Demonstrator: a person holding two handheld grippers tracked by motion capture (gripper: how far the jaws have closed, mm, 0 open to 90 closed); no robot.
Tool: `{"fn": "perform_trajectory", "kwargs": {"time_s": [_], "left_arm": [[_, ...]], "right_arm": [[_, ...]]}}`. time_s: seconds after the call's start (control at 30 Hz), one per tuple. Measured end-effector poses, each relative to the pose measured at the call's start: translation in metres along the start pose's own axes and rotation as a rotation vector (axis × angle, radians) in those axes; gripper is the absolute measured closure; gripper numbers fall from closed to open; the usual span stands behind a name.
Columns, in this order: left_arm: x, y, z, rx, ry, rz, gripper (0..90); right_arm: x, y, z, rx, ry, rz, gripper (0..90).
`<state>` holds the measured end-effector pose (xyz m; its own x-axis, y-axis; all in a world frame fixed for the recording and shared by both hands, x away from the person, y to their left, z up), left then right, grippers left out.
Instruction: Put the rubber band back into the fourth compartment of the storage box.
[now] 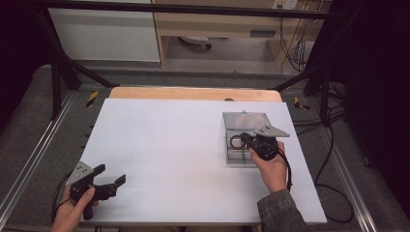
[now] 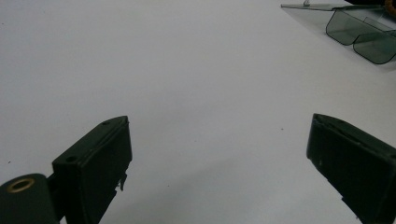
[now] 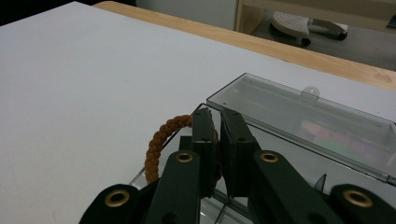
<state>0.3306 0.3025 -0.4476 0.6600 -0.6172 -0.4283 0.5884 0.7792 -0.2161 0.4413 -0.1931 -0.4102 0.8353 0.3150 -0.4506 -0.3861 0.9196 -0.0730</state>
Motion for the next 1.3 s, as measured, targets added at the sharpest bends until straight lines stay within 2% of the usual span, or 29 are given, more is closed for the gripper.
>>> {"fn": "perform_trajectory", "kwargs": {"time_s": [0.43,0.67,1.3], "left_arm": [[-0.001,0.0,0.0,0.002,0.001,-0.002,6.2],[-0.001,0.0,0.0,0.003,-0.001,-0.004,6.2],[-0.001,0.0,0.0,0.006,0.004,-0.003,6.2]], "right_arm": [[0.001,0.0,-0.004,-0.013,0.027,-0.002,84.9],[0.002,0.001,-0.008,-0.021,0.065,-0.003,84.9],[0.009,0.008,-0.015,-0.086,0.113,-0.01,84.8]]}}
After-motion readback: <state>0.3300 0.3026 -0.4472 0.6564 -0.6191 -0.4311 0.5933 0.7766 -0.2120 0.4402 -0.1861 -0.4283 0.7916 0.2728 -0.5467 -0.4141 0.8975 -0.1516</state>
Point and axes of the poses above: each handheld gripper's, and its own axes: x roughly forward along the jaws, z roughly out of its top, y roughly to its left, the point moved 3 cm from there along x, roughly forward along the jaws, and after that the axes turned 10 degrees about -z, right-handed, at the moved point
